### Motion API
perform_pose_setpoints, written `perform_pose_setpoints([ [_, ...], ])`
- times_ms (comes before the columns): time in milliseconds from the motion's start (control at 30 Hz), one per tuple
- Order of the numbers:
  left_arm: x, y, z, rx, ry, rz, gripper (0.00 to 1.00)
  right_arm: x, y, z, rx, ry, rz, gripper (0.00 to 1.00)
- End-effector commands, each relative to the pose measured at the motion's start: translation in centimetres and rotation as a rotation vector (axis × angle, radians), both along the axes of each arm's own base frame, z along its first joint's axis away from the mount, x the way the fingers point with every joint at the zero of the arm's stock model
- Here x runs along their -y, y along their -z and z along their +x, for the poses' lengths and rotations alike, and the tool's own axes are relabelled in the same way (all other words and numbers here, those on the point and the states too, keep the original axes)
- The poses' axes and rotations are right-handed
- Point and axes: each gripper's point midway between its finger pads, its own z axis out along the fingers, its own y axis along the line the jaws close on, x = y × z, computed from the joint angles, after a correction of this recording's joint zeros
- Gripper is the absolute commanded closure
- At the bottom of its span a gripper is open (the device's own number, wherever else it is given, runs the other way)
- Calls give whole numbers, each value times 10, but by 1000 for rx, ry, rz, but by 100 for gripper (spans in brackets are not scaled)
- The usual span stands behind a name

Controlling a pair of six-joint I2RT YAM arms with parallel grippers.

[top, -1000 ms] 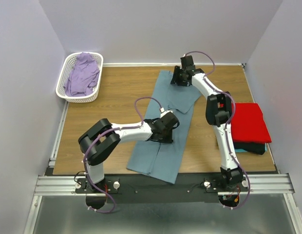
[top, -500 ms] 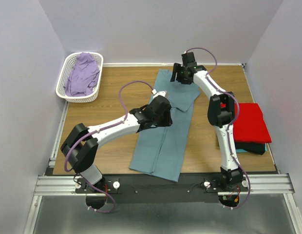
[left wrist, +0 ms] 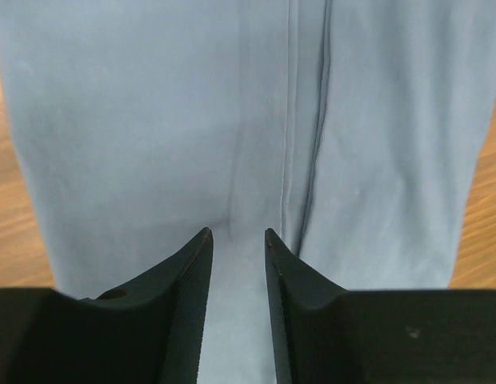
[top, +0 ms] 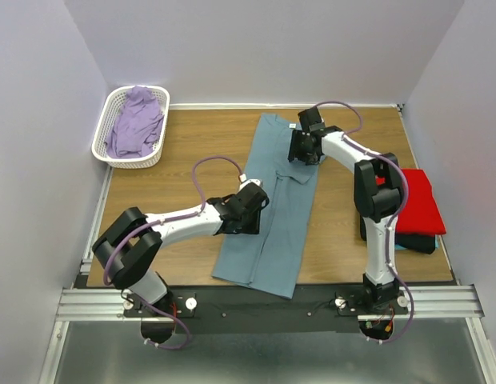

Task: Fold and stack the t-shirts
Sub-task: Fold the tshirt

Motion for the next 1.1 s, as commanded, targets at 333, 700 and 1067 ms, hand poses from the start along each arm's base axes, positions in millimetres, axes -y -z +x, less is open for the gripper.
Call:
perform_pose_setpoints([
  [333, 35, 28, -2, -43, 87, -1, 64, 16, 61, 84, 52, -13, -121, 30],
  [700, 76, 1, 31, -30, 90, -136, 64, -3, 23, 131, 194, -91, -61, 16],
  [1067, 39, -54, 55, 103, 0, -151, 69, 12, -142, 107, 403, -21, -25, 2],
])
